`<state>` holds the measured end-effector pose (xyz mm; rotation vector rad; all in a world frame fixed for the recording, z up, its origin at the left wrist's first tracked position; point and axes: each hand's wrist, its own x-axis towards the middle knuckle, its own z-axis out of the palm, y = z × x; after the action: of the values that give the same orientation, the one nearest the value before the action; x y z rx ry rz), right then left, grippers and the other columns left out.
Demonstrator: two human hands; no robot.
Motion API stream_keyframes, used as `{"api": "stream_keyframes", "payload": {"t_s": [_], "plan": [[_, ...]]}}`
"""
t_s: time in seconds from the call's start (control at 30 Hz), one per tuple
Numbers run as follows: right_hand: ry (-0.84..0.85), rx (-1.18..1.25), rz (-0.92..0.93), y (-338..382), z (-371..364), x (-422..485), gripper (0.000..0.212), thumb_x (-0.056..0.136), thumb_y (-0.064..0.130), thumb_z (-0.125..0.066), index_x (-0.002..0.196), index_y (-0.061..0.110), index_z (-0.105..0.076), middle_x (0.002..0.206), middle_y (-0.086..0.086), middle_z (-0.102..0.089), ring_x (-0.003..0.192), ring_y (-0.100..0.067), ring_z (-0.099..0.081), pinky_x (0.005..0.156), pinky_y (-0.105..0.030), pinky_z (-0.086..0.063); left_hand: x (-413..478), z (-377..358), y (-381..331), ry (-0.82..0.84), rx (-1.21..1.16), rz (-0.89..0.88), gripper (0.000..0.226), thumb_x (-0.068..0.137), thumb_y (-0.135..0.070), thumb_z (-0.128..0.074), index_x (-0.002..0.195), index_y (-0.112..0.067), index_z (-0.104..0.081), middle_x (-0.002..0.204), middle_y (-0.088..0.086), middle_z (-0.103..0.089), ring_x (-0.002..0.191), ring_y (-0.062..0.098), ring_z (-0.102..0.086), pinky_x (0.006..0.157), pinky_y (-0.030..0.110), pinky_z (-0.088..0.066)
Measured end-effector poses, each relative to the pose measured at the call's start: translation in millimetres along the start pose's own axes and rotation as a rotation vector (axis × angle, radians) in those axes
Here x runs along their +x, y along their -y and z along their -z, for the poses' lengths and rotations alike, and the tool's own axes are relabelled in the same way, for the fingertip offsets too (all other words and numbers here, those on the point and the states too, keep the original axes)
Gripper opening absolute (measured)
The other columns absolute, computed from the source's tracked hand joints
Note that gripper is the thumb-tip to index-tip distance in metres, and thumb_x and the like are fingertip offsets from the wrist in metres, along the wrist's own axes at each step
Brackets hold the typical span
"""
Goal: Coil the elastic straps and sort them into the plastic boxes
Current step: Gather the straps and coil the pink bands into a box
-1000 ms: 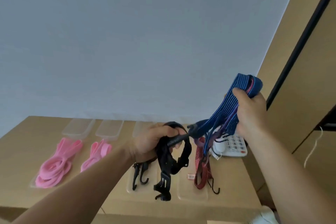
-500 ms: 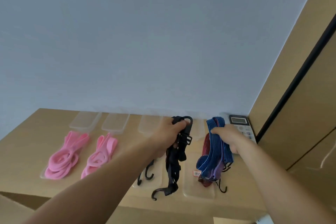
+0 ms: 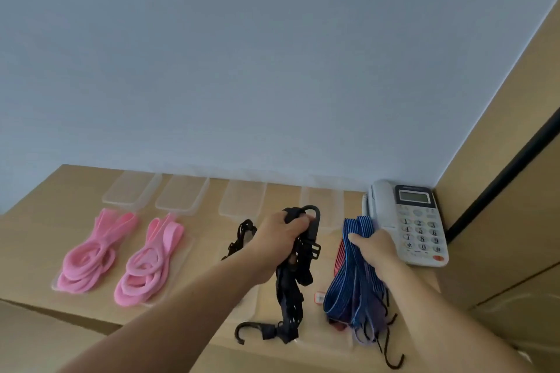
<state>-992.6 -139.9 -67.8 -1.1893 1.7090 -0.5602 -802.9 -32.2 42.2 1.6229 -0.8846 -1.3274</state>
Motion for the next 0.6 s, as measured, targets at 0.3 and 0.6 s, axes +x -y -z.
{"api": "stream_keyframes", "payload": {"t_s": [0.3,0.6], "plan": [[-0.153,-0.299,0.326,-2.1,-7.0,-12.3,0.046,0.087,0.015,-0.065,0.128,0.006,-0.047,0.127,-0.01,-0.048,0.106,-0.02,-0.051,0.085,-0.032,-0.046,9.5,-9.6,5.1,-0.024,0.021,0.025,0.021,0.093,-0.035,-0.063,0.098,-0.015,-0.067,0.074,0.004,-0.064,0.067,0.026,-0.059,0.062,0.035,-0.052],[-0.131,-0.426,0.48,22.7,5.4,-41.8,0.063,0.097,0.034,-0.054,0.148,0.004,-0.032,0.157,-0.015,-0.025,0.146,-0.027,-0.02,0.114,-0.037,-0.024,-3.1,0.0,-7.9,0.017,0.018,-0.036,0.015,0.093,-0.029,-0.064,0.089,-0.015,-0.066,0.063,0.002,-0.063,0.056,0.021,-0.056,0.05,0.029,-0.048]]}}
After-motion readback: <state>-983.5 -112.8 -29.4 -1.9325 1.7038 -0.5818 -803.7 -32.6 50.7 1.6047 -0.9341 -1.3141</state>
